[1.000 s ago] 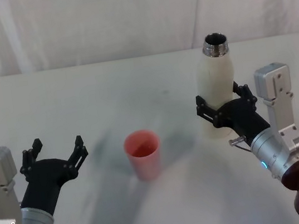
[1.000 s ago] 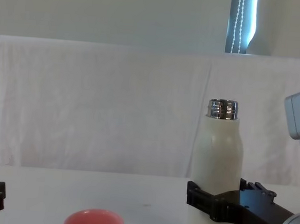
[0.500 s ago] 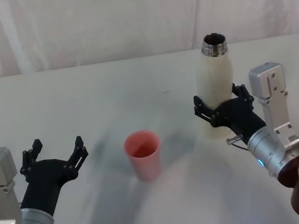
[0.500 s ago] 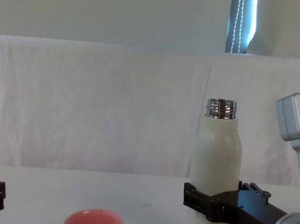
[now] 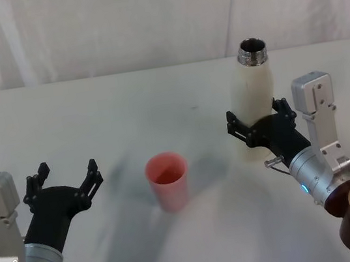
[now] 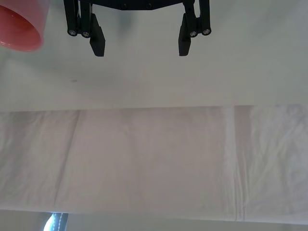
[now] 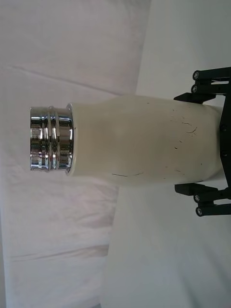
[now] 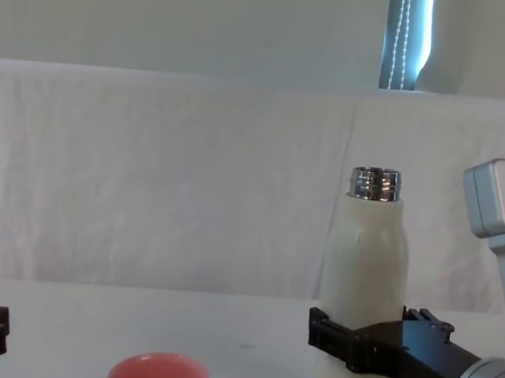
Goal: Grasp the thermos with one hand and pour water into the cup lid.
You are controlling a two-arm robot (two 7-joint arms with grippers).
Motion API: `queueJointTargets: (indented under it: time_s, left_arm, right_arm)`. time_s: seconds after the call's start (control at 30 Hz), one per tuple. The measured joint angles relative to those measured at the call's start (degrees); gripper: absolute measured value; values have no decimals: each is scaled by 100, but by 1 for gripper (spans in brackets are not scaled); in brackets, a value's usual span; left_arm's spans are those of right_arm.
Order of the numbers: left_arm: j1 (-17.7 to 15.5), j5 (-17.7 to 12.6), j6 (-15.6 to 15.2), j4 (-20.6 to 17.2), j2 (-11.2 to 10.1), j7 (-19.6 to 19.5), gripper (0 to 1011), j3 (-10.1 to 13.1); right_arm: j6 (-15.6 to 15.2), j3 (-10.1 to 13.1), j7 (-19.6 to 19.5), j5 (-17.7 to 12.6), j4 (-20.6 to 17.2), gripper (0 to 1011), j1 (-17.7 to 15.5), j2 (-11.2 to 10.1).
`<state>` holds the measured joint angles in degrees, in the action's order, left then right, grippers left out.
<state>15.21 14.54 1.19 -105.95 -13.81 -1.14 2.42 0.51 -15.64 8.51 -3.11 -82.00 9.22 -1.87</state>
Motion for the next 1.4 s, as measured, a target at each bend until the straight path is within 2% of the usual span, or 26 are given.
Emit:
queueJointTargets:
  time_s: [0.27, 0.37, 0.8, 1.17, 1.4]
  left_arm:
    - [0, 0, 0, 0, 0, 0, 1001, 0]
    - [0, 0, 0, 0, 0, 0, 1001, 0]
    - [0, 0, 0, 0, 0, 0, 1001, 0]
    - [0, 0, 0, 0, 0, 0, 1001, 0]
    - [0, 0, 0, 0, 0, 0, 1001, 0]
  right_arm:
    - [3, 16, -1, -19, 40, 1003, 34, 3]
    - [24, 21, 0, -28, 67, 960, 45, 3]
    - [55, 41, -44, -1, 72, 956, 42, 3]
    - [-64, 65, -22, 32, -185, 956, 33, -92]
    - [-288, 36, 30, 73, -505, 956, -3, -180]
